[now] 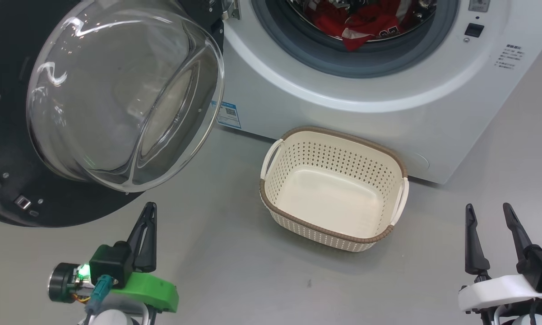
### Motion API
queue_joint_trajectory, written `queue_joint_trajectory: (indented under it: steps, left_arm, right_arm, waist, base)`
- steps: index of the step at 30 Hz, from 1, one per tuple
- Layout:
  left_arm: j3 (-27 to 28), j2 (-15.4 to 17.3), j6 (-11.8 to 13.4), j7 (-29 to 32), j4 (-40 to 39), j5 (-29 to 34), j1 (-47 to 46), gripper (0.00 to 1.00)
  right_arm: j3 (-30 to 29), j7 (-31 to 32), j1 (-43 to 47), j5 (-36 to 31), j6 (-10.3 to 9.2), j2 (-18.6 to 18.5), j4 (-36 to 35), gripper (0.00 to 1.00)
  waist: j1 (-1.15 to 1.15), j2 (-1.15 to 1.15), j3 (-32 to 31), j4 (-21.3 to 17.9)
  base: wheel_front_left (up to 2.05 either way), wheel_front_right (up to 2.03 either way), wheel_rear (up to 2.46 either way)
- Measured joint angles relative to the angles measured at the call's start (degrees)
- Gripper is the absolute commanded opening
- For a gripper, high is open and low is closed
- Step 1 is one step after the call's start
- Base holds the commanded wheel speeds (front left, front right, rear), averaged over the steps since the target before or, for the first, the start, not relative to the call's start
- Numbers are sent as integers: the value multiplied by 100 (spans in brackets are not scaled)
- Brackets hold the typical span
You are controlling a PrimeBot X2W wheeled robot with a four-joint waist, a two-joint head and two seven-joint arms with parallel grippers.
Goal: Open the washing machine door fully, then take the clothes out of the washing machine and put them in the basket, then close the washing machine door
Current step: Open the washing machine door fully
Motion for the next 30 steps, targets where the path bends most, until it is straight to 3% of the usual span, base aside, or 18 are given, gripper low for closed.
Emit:
queue_joint_trajectory:
  steps: [3,5,8,10,11,30]
  left_arm:
    - [-141,3,0,0,-16,-2,9,0]
    - [-199,3,0,0,-16,-7,37,14]
    - [-287,7,0,1,-16,-33,131,48]
    - [-322,8,2,1,-10,-70,170,94]
    - [-319,8,8,0,-13,-73,183,100]
    - [-275,18,255,11,145,-65,220,100]
  right_arm:
    - [25,0,-3,-1,1,43,23,100]
    - [47,0,-3,-2,1,63,44,100]
    - [73,0,-3,-8,0,94,63,100]
    - [102,0,-3,-9,0,109,63,100]
    - [126,0,-3,-10,-1,115,63,100]
    - [269,0,133,-16,-52,181,31,100]
  waist:
    - [0,0,-56,-95]
    - [0,0,-97,-170]
    - [0,0,-160,-300]
    - [0,0,-198,-397]
    - [0,0,-216,-451]
    - [0,0,-555,-1540]
  base:
    - [0,0,0]
    - [0,0,0]
    - [0,0,0]
    - [0,0,0]
    - [0,0,0]
    - [0,0,0]
